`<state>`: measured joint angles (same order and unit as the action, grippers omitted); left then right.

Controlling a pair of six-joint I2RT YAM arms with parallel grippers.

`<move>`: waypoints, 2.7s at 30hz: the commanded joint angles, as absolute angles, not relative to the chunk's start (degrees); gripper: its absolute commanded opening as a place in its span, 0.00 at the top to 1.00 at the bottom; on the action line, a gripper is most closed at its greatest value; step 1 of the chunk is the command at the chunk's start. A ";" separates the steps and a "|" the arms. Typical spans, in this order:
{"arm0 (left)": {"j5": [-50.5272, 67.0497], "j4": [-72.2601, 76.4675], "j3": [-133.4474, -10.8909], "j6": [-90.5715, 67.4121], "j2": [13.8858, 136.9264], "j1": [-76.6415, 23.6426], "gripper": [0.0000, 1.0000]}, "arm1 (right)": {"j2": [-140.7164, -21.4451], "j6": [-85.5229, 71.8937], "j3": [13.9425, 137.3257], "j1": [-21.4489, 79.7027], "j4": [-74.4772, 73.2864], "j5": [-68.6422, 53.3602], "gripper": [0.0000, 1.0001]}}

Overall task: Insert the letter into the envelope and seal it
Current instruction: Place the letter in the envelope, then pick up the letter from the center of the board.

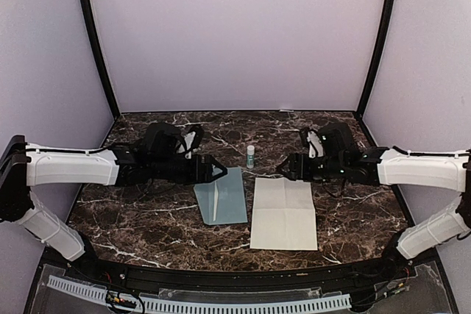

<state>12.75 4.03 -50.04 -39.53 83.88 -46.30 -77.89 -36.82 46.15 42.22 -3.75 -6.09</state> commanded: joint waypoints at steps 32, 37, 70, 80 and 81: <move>13.55 17.33 -45.35 -41.04 82.15 -46.58 0.25 | -69.89 -42.61 18.71 25.35 4.37 -20.36 0.57; 13.51 17.17 -45.35 -40.93 81.98 -46.56 0.25 | -70.52 -43.78 17.45 25.39 6.46 -20.88 0.59; 13.45 14.53 -45.94 -40.50 81.55 -46.54 0.25 | -75.97 -51.91 14.18 25.39 24.39 -30.31 0.97; 12.21 11.27 -48.13 -35.60 80.09 -46.51 0.25 | -68.49 -49.34 18.86 25.39 16.13 -29.46 1.00; 12.13 10.91 -49.17 -33.88 79.99 -46.56 0.25 | -67.55 -48.94 19.73 25.40 15.04 -29.37 1.00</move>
